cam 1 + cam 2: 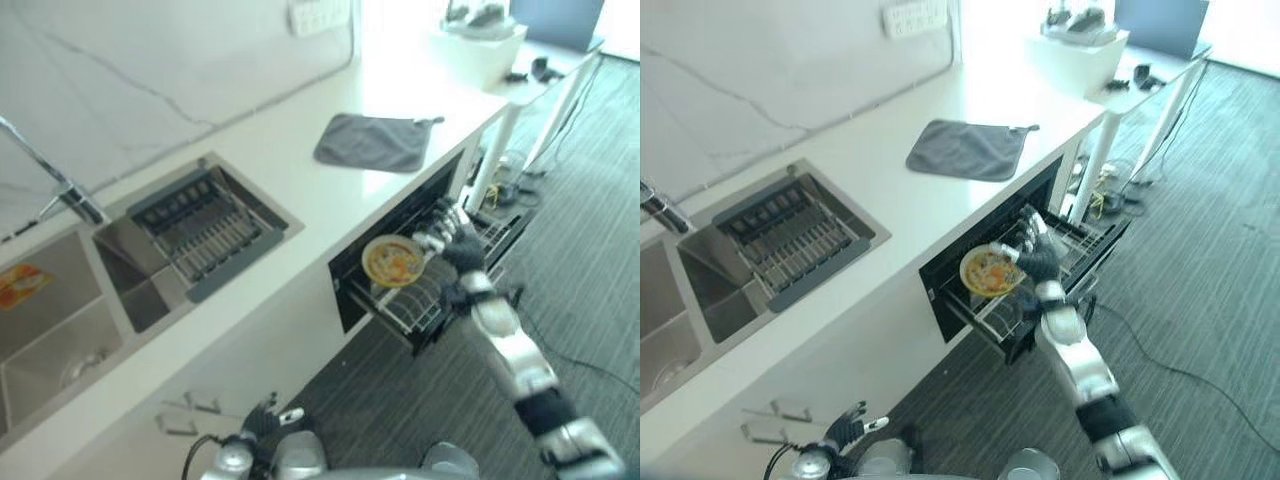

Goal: Place the dishes in the dishwasher.

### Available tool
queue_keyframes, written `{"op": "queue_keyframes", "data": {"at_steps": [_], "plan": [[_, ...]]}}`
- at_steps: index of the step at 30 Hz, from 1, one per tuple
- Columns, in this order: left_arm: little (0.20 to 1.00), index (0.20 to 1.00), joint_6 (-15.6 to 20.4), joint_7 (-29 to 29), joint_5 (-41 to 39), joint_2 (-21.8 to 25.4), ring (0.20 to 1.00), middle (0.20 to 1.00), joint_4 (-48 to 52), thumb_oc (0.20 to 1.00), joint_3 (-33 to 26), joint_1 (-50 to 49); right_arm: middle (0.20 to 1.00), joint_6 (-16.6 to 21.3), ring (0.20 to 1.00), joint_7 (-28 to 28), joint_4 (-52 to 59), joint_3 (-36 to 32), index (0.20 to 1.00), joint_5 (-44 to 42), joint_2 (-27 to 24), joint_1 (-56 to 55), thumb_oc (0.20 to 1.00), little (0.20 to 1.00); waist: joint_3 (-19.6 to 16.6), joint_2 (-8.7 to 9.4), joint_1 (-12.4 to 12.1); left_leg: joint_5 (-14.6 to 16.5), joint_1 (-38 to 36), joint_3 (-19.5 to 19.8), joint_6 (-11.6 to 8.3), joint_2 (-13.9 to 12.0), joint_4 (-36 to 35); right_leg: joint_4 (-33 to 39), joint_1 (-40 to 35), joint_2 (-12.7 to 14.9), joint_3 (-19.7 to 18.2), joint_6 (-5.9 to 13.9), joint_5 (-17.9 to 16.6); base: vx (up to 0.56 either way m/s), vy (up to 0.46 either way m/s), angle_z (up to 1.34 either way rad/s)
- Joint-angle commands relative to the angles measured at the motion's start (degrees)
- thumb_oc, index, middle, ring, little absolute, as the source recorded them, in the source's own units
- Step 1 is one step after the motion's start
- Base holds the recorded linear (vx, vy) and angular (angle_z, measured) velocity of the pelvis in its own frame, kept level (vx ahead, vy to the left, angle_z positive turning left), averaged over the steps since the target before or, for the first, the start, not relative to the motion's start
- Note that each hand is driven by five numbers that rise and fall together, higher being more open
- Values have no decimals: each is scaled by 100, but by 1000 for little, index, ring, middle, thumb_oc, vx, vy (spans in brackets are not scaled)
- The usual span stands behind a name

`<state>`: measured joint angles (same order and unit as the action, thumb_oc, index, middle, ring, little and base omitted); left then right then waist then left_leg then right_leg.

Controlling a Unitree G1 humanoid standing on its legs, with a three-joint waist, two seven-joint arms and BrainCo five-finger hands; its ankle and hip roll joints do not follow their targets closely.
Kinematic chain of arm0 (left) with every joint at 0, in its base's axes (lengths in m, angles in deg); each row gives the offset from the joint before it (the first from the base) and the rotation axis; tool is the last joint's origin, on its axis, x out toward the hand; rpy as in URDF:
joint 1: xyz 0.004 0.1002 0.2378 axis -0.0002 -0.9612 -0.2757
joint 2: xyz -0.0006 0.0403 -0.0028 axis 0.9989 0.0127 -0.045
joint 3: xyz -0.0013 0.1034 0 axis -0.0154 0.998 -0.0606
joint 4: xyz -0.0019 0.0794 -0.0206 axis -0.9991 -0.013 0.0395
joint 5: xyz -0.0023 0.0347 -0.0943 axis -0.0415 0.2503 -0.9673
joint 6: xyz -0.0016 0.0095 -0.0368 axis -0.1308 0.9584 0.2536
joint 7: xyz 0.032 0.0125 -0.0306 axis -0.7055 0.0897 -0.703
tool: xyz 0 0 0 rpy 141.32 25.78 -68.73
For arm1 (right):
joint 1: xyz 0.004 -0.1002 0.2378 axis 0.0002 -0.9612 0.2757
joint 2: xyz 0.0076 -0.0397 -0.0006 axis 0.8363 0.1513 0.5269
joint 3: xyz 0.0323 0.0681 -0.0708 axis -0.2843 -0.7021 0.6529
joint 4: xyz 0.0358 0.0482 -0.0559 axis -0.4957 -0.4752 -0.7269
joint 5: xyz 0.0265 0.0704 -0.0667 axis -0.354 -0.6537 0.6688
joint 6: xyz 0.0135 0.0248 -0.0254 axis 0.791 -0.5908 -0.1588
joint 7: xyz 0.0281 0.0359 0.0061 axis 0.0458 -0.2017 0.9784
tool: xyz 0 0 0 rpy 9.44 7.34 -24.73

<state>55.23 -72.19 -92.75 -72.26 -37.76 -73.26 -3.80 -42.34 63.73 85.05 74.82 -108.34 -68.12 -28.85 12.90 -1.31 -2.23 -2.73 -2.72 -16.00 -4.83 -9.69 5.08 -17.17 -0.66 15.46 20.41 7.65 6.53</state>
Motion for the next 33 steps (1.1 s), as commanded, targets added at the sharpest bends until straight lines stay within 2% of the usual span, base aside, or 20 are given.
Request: {"op": "queue_keyframes", "data": {"at_steps": [1, 3, 5, 7, 10, 11, 15, 17, 18, 20, 21, 25, 26, 28, 29, 30, 32, 33], "plan": [[1000, 1000, 223, 67, 87, -83, 1000, 1000, 5, 1000, 54, 167, 1000, 624, 1000, 53, -142, -843, 1000, -32, -69, 486, 1000, 1000, 439, -35, 72, 372, -8, 197, 154, 33, 262, 48, -127, -201, -270, -207, 28, 15, -37, -20], [1000, 1000, 308, 107, 60, -46, 1000, 1000, -107, 1000, -152, 20, 1000, 1003, 1000, -35, -35, -1364, 1000, 87, -124, 40, 1000, 1000, 420, 6, 200, 411, -39, 124, 158, -9, 293, 22, -129, -220, -313, -192, 55, 4, -60, -17], [1000, 1000, 317, 105, 77, 1, 1000, 1000, -170, 1000, -267, -38, 1000, 1106, 1000, -273, -91, -1686, 1000, 143, -151, -121, 1000, 1000, 405, 21, 242, 432, -50, 103, 158, -13, 298, 38, -140, -221, -324, -165, 54, -3, -60, -5], [1000, 1000, 286, 97, 133, 67, 1000, 1000, -272, 1000, -358, -108, 1000, 1286, 1000, -749, -392, -2048, 1000, -82, -146, -241, 1000, 1000, 380, 48, 261, 445, -63, 96, 161, -14, 274, 80, -158, -228, -326, -129, 48, -9, -87, -15], [1000, 1000, 329, 61, -6, 101, 1000, 1000, -476, 1000, -376, -129, 1000, 1472, 1000, -1055, -984, -2375, 1000, -627, -45, -288, 1000, 1000, 357, 63, 258, 458, -78, 120, 167, -5, 246, 77, -174, -234, -326, -101, 65, 24, -76, -3], [1000, 1000, 333, 10, -84, 105, 1000, 1000, -548, 1000, -368, -90, 1000, 1539, 1000, -1014, -1318, -2465, 1000, -1104, 8, -274, 1000, 1000, 357, 54, 242, 466, -85, 135, 172, 0, 248, 52, -191, -225, -312, -106, 88, 37, -32, 1], [1000, 1000, 351, -145, -173, 128, 1000, 1000, -561, 1000, -266, 6, 1000, 1823, 1000, -880, -2382, -2649, 1000, -1758, 210, -173, 1000, 1000, 394, -26, 137, 467, -43, 206, 193, 29, 297, -109, -181, -176, -232, -129, 152, 32, -16, 4], [1000, 1000, 322, -190, -129, 132, 1000, 1000, -465, 1000, -147, 41, 1000, 1782, 1000, -636, -2764, -2644, 1000, -2243, 329, -94, 1000, 1000, 426, -76, 63, 463, -4, 216, 217, 64, 317, -150, -183, -125, -151, -123, 148, -5, 5, 22], [1000, 1000, 298, -166, 133, 196, 1000, 1000, -283, 1000, 105, 125, 1000, 1952, 1000, -324, -3241, -2563, 1000, -3144, 487, 124, 1000, 1000, 527, -159, -71, 445, 162, 229, 253, 116, 402, -304, -90, -4, 10, -103, 147, -60, 15, 32], [1000, 1000, 269, -123, 73, 222, 1000, 1000, -159, 1000, 253, 173, 1000, 2069, 1000, -54, -3506, -2516, 1000, -3570, 563, 324, 1000, 1000, 616, -219, -159, 440, 323, 230, 259, 141, 526, -462, -8, 75, 110, -106, 192, -62, 31, 35], [1000, 1000, 256, -112, 8, 238, 1000, 1000, -101, 1000, 324, 217, 1000, 2097, 1000, 43, -3629, -2443, 1000, -3697, 576, 468, 1000, 1000, 665, -238, -210, 553, 363, 311, 223, 189, 626, -592, -6, 113, 64, -63, 333, -33, 45, 52], [1000, 1000, 187, -169, -105, 293, 1000, 1000, 73, 1000, 488, 369, 1000, 1875, 1000, 631, -4041, -2135, 1000, -4308, 576, 1033, 1000, 1000, 855, -341, -398, 613, 696, 429, 267, 288, 998, -950, 158, 214, 135, -141, 455, -57, 53, 32], [1000, 1000, 128, -174, -95, 300, 1000, 1000, 114, 1000, 564, 409, 1000, 1678, 1000, 1009, -4174, -2056, 1000, -4485, 561, 1230, 1000, 1000, 911, -371, -466, 624, 794, 475, 272, 315, 1097, -1044, 207, 233, 158, -165, 479, -57, 54, 23], [1000, 1000, 118, -161, -199, 311, 1000, 1000, 71, 1000, 693, 495, 1000, 989, 1000, 1980, -4493, -1846, 1000, -4726, 518, 1704, 1000, 1000, 996, -419, -600, 626, 948, 568, 255, 374, 1225, -1214, 295, 266, 197, -217, 548, -58, 70, 27], [1000, 1000, 119, -171, -229, 313, 1000, 1000, 57, 1000, 701, 514, 1000, 936, 1000, 2076, -4543, -1815, 1000, -4720, 512, 1781, 1000, 1000, 1012, -425, -617, 622, 963, 578, 251, 380, 1238, -1234, 302, 272, 204, -223, 557, -25, 64, 24], [1000, 1000, 158, -236, -253, 329, 1000, 1000, 12, 1000, 689, 536, 1000, 638, 1000, 2427, -4669, -1753, 1000, -4573, 481, 1907, 1000, 1000, 1041, -436, -668, 611, 994, 603, 244, 391, 1260, -1268, 304, 280, 235, -240, 574, -1, 33, 18], [1000, 1000, 188, -284, -234, 349, 1000, 1000, 4, 1000, 683, 551, 1000, 440, 1000, 2654, -4767, -1699, 1000, -4534, 422, 2021, 1000, 1000, 1068, -445, -710, 593, 1022, 627, 243, 407, 1272, -1305, 323, 285, 261, -247, 576, -3, 33, 11], [1000, 1000, 84, -257, 25, 410, 1000, 1000, 45, 1000, 681, 593, 1000, -4, 1000, 3159, -4967, -1664, 1000, -4749, 231, 2243, 1000, 1000, 1120, -455, -803, 562, 1103, 674, 236, 419, 1321, -1385, 369, 312, 307, -260, 583, 7, 47, 8]]}}
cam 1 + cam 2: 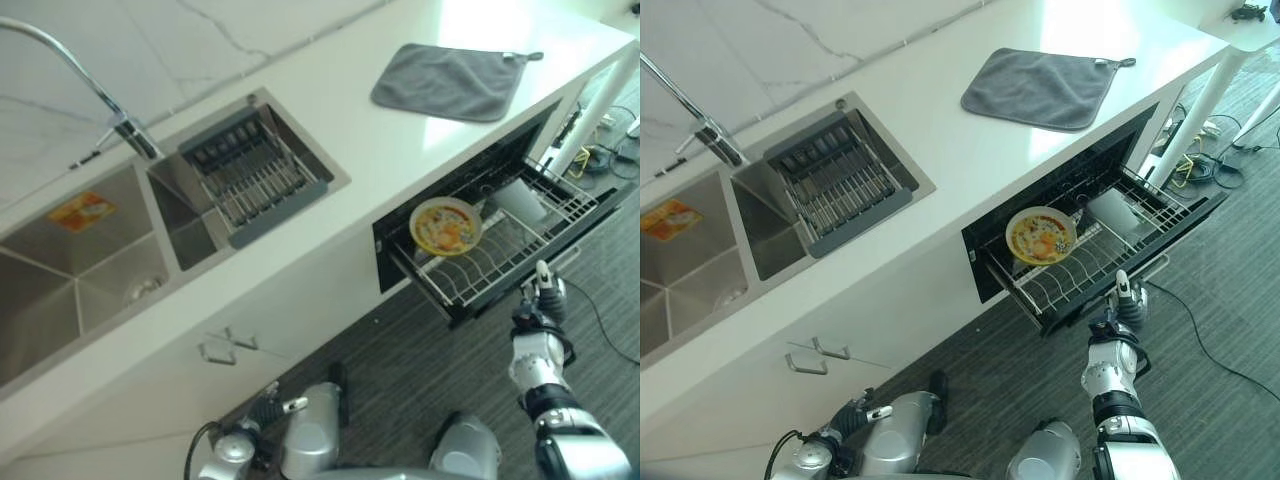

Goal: Place the dishes in the dishwasher.

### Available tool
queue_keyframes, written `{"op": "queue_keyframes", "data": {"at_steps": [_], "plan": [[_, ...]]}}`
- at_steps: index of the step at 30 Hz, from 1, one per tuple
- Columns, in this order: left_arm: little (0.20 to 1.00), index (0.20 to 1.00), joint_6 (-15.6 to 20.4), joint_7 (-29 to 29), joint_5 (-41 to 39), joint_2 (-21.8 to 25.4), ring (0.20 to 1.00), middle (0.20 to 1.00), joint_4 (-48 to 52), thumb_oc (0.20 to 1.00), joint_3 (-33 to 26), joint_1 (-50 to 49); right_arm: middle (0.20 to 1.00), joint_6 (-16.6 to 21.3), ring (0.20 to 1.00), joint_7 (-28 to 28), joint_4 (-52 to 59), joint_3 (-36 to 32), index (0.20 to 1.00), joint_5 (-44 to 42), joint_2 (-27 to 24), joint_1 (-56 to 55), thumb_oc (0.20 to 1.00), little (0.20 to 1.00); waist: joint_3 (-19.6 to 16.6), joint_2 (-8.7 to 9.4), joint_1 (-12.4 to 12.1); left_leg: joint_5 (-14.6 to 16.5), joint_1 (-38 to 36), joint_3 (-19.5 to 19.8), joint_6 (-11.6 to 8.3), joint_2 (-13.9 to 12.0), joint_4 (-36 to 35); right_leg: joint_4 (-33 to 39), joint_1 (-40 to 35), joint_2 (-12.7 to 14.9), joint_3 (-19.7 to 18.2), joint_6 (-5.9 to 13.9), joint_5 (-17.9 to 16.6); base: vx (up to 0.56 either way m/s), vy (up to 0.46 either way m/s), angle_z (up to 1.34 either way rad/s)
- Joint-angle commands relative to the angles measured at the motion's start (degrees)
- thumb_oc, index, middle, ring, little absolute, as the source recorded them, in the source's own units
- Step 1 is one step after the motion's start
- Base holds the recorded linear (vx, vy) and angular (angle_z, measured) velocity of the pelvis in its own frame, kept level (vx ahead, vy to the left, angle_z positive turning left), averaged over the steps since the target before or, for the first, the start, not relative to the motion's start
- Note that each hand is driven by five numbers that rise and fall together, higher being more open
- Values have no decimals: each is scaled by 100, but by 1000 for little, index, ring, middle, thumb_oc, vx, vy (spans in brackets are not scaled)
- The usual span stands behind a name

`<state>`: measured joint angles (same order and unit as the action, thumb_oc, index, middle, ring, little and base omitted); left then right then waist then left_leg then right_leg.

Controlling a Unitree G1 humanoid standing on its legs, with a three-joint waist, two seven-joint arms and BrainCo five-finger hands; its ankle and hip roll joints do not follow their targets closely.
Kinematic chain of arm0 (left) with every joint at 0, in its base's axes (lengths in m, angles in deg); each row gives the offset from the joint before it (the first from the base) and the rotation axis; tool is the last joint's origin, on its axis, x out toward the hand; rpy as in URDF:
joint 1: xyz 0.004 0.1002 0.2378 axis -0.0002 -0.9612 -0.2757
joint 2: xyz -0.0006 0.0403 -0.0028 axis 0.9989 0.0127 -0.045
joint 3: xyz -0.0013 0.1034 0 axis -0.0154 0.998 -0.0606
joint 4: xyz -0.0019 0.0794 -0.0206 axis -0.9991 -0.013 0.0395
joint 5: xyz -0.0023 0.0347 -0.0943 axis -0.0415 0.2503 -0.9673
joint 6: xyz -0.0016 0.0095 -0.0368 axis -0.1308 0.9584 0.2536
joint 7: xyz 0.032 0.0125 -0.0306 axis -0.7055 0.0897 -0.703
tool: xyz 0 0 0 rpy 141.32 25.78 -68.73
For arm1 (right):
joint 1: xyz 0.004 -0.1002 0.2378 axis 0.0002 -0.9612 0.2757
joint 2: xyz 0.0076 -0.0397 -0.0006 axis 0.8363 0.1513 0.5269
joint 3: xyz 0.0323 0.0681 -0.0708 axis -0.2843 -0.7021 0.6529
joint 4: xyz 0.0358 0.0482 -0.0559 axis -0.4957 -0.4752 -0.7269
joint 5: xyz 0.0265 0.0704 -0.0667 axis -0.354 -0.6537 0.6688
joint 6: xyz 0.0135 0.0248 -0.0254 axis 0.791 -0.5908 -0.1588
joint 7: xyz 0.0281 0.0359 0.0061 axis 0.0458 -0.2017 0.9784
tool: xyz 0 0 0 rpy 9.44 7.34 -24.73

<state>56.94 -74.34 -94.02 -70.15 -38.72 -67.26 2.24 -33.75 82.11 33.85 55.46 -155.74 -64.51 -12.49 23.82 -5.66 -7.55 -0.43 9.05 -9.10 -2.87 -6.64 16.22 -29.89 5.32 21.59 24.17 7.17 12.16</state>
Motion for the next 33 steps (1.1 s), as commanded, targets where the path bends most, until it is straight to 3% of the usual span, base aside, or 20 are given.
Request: {"op": "queue_keyframes", "data": {"at_steps": [1, 4, 9, 16, 25, 29, 33], "plan": [[1000, 1000, -118, -24, 158, 233, 1000, 1000, 145, 1000, 93, -8, 1000, -1108, 1000, 1544, 100, 261, 1000, -169, -196, 703, 1000, 1000, 47, -26, -307, 314, -38, 9, 33, 120, 230, -160, -209, -299, -62, -217, 30, 8, 70, 7], [1000, 1000, -87, -92, -150, 324, 1000, 1000, 189, 1000, 68, 74, 1000, -1420, 1000, 2040, -157, 301, 1000, -164, -542, 1307, 1000, 1000, 178, -77, -438, 264, 216, 92, 23, 125, 371, -507, 27, -275, -57, -283, 150, -15, 69, 16], [1000, 1000, 58, -329, -560, 597, 1000, 1000, 517, 1000, -51, 524, 1000, -1507, 1000, 2305, -259, 663, 1000, -315, -1171, 2767, 1000, 1000, 532, -128, -707, 74, 909, 163, 87, 145, 345, -1041, 891, -267, 33, -304, 320, -221, 45, 17], [1000, 1000, 200, -535, -817, 730, 1000, 1000, 820, 1000, -21, 430, 1000, -1865, 1000, 2450, -33, 935, 1000, -101, -1509, 3315, 1000, 1000, 597, -91, -894, -55, 1299, 278, 93, 140, 330, -1095, 1251, -304, 91, -308, 275, -6, 87, 7], [1000, 1000, 461, -740, -944, 1181, 1000, 1000, 1203, 1000, 135, 540, 1000, -1863, 1000, 1943, -331, 1567, 1000, -218, -1652, 4726, 1000, 1000, 597, 162, -1247, -276, 1842, 462, 87, 136, 77, -787, 1665, -542, 183, -230, 15, 17, 22, 3], [1000, 1000, 558, -694, -879, 1427, 1000, 1000, 1563, 1000, 289, 522, 1000, -1860, 1000, 2023, -336, 1851, 1000, -228, -1746, 5063, 1000, 1000, 597, 270, -1333, -305, 1952, 507, 100, 164, -13, -468, 1691, -615, 232, -171, -192, 16, 20, 2], [1000, 1000, 179, -725, -1010, 1667, 1000, 1000, 1694, 1000, 332, 604, 1000, -1834, 1000, 1863, -218, 1999, 1000, -309, -1707, 5280, 1000, 1000, 597, 417, -1363, -271, 1982, 498, 106, 150, -14, -130, 1610, -647, 271, -61, -407, 26, 3, 0]]}}
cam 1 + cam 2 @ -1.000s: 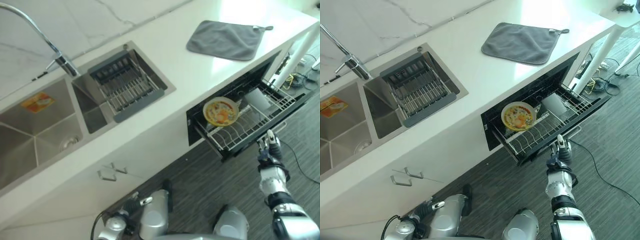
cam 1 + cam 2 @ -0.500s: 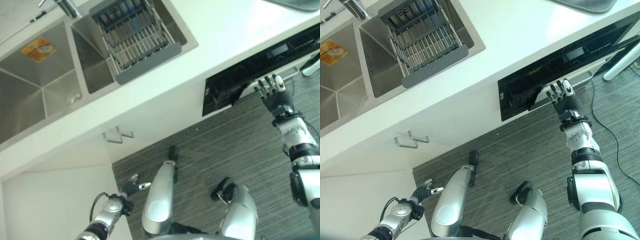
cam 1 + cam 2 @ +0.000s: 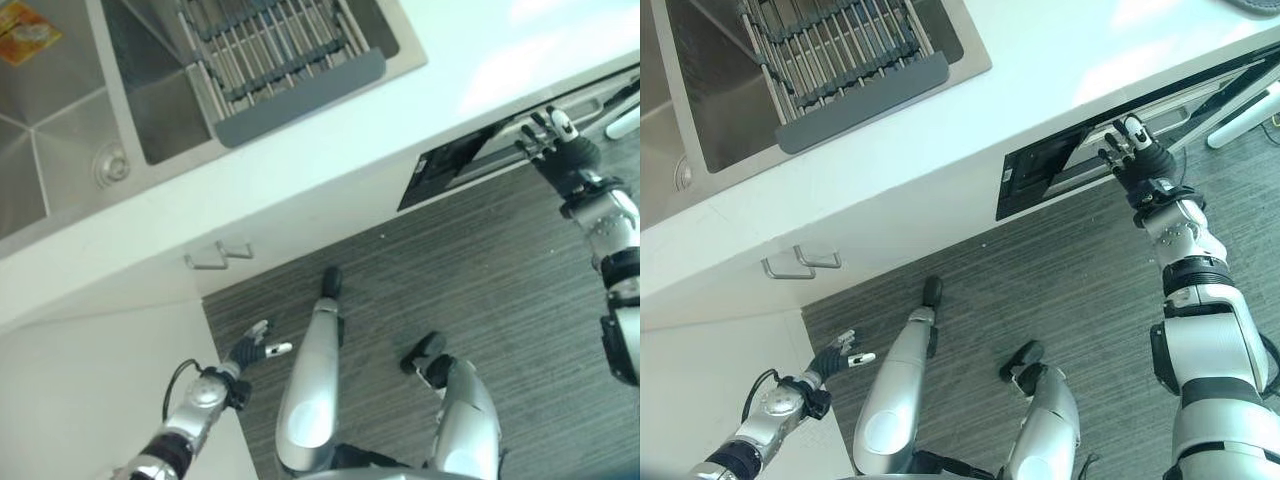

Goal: Place the dishes in the dishwasher.

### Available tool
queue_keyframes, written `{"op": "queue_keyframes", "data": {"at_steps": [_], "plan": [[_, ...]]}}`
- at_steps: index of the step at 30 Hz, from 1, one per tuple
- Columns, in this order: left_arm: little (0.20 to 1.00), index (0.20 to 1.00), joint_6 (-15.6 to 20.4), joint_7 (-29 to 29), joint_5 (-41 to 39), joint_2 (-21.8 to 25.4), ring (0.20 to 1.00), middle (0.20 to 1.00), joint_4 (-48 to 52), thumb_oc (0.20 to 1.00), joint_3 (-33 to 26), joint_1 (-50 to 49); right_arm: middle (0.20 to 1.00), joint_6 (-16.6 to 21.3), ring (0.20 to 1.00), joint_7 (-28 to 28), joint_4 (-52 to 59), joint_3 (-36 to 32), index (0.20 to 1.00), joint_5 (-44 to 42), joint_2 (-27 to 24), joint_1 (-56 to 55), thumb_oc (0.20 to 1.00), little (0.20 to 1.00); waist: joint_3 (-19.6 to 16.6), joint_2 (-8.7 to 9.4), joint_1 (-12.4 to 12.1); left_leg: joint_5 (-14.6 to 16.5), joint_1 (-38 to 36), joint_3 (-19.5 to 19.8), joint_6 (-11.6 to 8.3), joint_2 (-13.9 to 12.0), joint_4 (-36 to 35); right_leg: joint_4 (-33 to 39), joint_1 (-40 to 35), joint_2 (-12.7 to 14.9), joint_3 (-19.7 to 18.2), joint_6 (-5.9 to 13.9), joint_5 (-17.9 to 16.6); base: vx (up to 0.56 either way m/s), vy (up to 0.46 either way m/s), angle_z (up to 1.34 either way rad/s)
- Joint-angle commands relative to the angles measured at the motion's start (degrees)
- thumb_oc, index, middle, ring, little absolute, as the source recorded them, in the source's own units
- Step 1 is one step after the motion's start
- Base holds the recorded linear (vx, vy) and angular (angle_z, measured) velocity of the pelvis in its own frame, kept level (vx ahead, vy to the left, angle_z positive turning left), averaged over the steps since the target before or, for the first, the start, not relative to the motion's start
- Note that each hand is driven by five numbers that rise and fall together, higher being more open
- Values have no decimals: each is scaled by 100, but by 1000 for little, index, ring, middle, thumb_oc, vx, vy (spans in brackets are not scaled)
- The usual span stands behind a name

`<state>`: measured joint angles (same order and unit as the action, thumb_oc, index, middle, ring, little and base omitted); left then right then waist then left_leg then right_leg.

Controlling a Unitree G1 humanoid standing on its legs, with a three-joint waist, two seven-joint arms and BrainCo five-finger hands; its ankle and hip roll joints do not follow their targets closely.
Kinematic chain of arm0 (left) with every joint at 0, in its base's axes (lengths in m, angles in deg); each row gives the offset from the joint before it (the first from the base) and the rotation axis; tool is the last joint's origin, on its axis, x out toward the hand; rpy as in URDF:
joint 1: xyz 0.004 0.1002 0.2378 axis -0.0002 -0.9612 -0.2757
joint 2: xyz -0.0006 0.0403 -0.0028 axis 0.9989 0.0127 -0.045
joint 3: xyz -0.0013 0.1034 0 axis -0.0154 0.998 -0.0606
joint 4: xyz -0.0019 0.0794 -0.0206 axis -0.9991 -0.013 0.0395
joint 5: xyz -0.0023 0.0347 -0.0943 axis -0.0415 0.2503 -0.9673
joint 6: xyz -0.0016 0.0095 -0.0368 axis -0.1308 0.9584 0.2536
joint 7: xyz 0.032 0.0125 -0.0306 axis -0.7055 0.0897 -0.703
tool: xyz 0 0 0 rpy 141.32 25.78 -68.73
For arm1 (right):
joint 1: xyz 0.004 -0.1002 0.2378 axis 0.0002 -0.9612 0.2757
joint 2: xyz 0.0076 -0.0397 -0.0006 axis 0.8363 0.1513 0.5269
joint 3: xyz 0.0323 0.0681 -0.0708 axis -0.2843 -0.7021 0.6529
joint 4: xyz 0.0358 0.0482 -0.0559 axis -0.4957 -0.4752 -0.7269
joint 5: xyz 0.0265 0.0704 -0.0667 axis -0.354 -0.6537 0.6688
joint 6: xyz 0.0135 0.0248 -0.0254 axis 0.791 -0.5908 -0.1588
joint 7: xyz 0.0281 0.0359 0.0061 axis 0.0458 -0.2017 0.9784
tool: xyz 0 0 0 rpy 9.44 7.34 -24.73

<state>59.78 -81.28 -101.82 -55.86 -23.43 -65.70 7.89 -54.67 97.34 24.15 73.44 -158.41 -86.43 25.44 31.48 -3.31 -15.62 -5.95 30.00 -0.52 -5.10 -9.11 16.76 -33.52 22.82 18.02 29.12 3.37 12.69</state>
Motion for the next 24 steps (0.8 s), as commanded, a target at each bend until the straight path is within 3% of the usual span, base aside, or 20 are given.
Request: {"op": "queue_keyframes", "data": {"at_steps": [1, 4, 7, 8, 11, 13, 15, 17, 18, 20, 21, 24], "plan": [[1000, 1000, -115, -64, -232, 250, 1000, 1000, 175, 1000, 169, 44, 1000, 259, 1000, 318, 767, 214, 1000, 32, 486, 1488, 1000, 1000, -169, 201, -558, 278, -119, -363, 325, 394, -82, 282, -162, -295, -219, 329, -483, 5, -58, 1], [1000, 1000, -301, -716, -418, 327, 1000, 1000, 331, 1000, 131, 23, 1000, 162, 1000, 52, 842, 272, 1000, 26, 525, 1345, 1000, 1000, -169, 258, -560, 266, -242, -389, 312, 357, -196, 565, -321, -305, -174, 403, -638, 5, -45, 5], [1000, 1000, -1083, -1383, -1546, 144, 1000, 1000, 386, 1000, 11, 4, 1000, -56, 1000, -377, 847, 93, 1000, 307, 853, 776, 1000, 1000, -169, 296, -448, 196, -419, -457, 237, 259, -442, 1019, -477, -379, -211, 491, -811, -74, 6, -4], [1000, 1000, -1055, -1364, -1602, -90, 1000, 1000, 209, 1000, -100, 60, 1000, -117, 1000, -495, 834, -6, 1000, 1075, 1062, 164, 1000, 1000, -169, 345, -342, 133, -499, -545, 194, 179, -635, 1280, -519, -421, -231, 530, -929, -107, -24, -17], [1000, 1000, -886, -1346, -1470, -374, 1000, 1000, -26, 1000, -195, 139, 1000, 54, 1000, -708, 719, -48, 1000, 1390, 1223, -662, 1000, 1000, -169, 405, -212, 59, -609, -648, 165, 80, -897, 1579, -588, -484, -255, 581, -1058, -103, -110, -14], [1000, 1000, -771, -1338, -1365, -550, 1000, 1000, -264, 1000, -235, 220, 1000, 149, 1000, -574, 497, -176, 1000, 1583, 1345, -1173, 1000, 1000, -169, 427, -116, 5, -714, -683, 139, 40, -1082, 1756, -659, -522, -274, 620, -1133, -106, -137, 4], [1000, 1000, -724, -1383, -1185, -796, 1000, 1000, -692, 1000, -307, 419, 1000, 667, 1000, -29, 29, -395, 1000, 2538, 1546, -2031, 1000, 1000, -169, 366, 87, -104, -978, -783, 40, -16, -1415, 2009, -807, -530, -310, 685, -1219, -101, -92, -4], [1000, 1000, -735, -1391, -1103, -839, 1000, 1000, -788, 1000, -316, 453, 1000, 859, 1000, 27, -26, -388, 1000, 2678, 1558, -2243, 1000, 1000, -169, 342, 143, -128, -1054, -823, 14, -30, -1486, 2081, -853, -526, -323, 703, -1250, -75, -62, -20], [1000, 1000, -819, -1387, -967, -859, 1000, 1000, -841, 1000, -326, 487, 1000, 1008, 1000, -2, 10, -354, 1000, 2355, 1549, -2528, 1000, 1000, -169, 320, 222, -133, -1180, -870, -9, -42, -1567, 2172, -934, -506, -332, 724, -1282, -96, -113, -21], [1000, 1000, -883, -1387, -804, -874, 1000, 1000, -895, 1000, -337, 464, 1000, 1014, 1000, -49, 100, -468, 1000, 2079, 1568, -2748, 1000, 1000, -169, 298, 310, -104, -1342, -905, -19, -33, -1613, 2223, -1030, -486, -365, 740, -1294, -104, -99, -29], [1000, 1000, -963, -1511, -772, -995, 1000, 1000, -998, 1000, -389, 430, 1000, 1125, 1000, -62, 302, -695, 1000, 2369, 1686, -3136, 1000, 1000, -190, 223, 548, -43, -1723, -1085, -44, -28, -1705, 2283, -1213, -428, -463, 749, -1299, -122, -44, -32], [1000, 1000, -1044, -1594, -900, -1101, 1000, 1000, -1117, 1000, -426, 402, 1000, 1140, 1000, -142, 355, -726, 1000, 2443, 1784, -3374, 1000, 1000, -302, 168, 675, 6, -1891, -1182, -59, -19, -1734, 2341, -1290, -405, -517, 748, -1301, -52, -1, -26]]}}
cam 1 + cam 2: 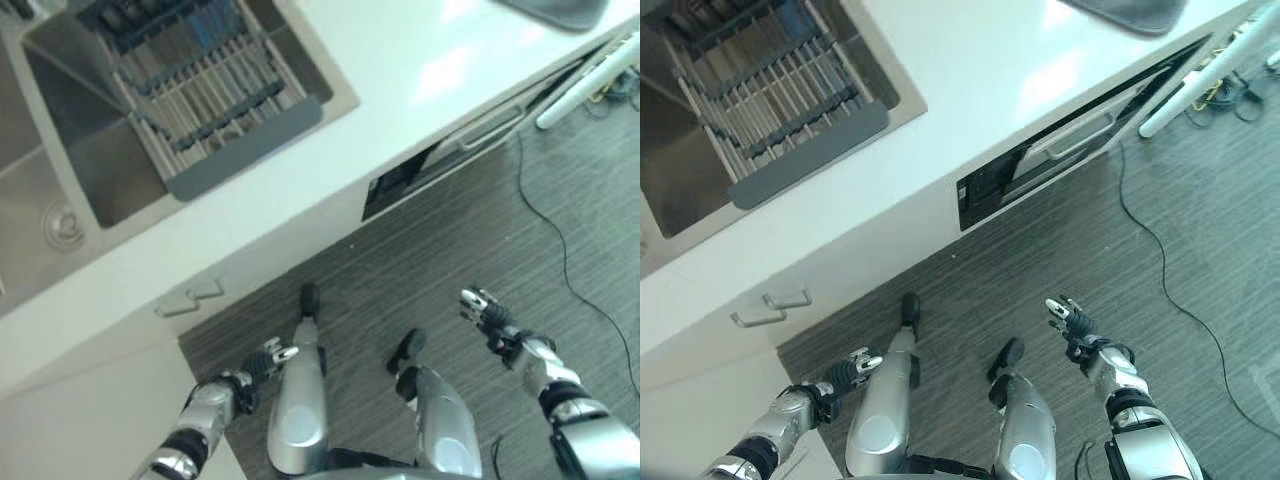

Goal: Place the dishes in the dishwasher.

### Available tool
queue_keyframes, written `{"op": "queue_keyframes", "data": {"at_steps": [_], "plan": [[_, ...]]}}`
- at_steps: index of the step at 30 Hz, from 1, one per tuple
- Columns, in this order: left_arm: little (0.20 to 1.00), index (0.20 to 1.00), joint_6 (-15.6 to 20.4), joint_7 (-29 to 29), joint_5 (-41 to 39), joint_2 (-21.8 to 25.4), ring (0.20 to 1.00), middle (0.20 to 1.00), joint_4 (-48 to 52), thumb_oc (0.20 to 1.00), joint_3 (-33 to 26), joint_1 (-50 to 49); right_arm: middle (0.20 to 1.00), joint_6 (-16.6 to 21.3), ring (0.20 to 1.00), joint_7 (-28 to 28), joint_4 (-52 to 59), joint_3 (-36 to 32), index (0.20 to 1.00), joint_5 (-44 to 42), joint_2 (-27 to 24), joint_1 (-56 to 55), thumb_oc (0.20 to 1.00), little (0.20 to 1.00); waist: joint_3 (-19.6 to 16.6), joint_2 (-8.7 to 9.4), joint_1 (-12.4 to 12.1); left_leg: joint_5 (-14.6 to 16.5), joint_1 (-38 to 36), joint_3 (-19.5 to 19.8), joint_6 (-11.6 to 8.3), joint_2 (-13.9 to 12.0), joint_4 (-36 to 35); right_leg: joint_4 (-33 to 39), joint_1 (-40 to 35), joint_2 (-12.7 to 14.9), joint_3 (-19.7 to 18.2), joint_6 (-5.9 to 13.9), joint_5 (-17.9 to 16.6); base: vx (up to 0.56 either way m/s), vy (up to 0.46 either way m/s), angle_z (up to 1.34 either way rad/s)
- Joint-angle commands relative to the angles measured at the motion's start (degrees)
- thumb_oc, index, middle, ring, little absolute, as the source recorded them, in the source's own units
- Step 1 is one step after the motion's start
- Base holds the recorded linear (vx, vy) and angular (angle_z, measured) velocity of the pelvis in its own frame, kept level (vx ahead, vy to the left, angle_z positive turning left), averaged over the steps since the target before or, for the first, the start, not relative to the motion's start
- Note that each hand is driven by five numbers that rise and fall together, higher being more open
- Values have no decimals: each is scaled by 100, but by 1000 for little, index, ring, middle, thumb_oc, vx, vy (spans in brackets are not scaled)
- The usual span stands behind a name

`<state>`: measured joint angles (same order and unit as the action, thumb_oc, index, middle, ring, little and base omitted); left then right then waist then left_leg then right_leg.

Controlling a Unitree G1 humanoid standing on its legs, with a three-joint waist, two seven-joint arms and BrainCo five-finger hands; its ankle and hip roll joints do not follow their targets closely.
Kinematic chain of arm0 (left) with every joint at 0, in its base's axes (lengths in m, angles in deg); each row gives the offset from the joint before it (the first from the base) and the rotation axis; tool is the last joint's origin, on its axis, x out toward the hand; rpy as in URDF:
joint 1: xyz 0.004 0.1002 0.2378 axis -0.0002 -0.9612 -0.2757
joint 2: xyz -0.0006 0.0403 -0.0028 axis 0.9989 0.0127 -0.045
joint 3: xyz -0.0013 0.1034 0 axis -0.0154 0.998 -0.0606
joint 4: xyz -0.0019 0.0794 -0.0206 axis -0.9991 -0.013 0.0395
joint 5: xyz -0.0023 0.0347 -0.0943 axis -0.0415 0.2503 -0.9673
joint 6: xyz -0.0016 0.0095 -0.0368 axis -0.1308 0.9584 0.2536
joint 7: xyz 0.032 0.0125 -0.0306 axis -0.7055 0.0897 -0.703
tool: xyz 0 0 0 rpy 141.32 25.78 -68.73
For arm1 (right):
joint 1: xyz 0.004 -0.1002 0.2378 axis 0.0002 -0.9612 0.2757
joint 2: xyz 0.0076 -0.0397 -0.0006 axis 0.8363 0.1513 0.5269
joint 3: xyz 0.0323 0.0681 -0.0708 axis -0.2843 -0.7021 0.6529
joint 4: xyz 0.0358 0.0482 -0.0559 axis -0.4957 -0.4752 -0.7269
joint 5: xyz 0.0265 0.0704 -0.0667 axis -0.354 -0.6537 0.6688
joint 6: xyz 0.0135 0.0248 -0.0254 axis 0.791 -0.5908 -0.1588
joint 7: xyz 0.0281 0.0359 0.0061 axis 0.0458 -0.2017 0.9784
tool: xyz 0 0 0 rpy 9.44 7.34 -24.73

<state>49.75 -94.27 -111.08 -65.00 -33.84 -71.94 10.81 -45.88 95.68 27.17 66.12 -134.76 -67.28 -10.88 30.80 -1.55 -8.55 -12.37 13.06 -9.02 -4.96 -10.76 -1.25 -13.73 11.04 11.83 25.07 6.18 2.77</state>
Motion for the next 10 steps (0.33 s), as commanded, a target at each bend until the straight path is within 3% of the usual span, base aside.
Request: {"op": "queue_keyframes", "data": {"at_steps": [1, 4, 10], "plan": [[1000, 1000, -75, -326, 57, -259, 1000, 1000, -176, 1000, 159, 105, 1000, 234, 1000, -21, 56, -9, 1000, 142, -31, 82, 1000, 1000, -329, -40, 51, 692, -317, -386, -79, 155, 58, 418, -185, 232, -145, 474, -318, -16, 7, -40], [1000, 1000, 81, -344, 489, -413, 1000, 1000, -440, 1000, 84, 42, 1000, 134, 1000, -138, -294, -126, 1000, 423, 225, -386, 1000, 1000, -611, -75, 276, 817, -695, -532, -107, 140, 37, 597, -478, 243, -213, 454, -343, -11, -47, -10], [1000, 1000, 19, -463, 599, -587, 1000, 1000, -520, 1000, -11, -206, 1000, -51, 1000, -696, -900, -331, 1000, 451, 586, -1128, 1000, 1000, -1027, -129, 576, 888, -1227, -660, -132, 115, -75, 798, -905, 213, -389, 410, -368, 54, -41, -20]]}}
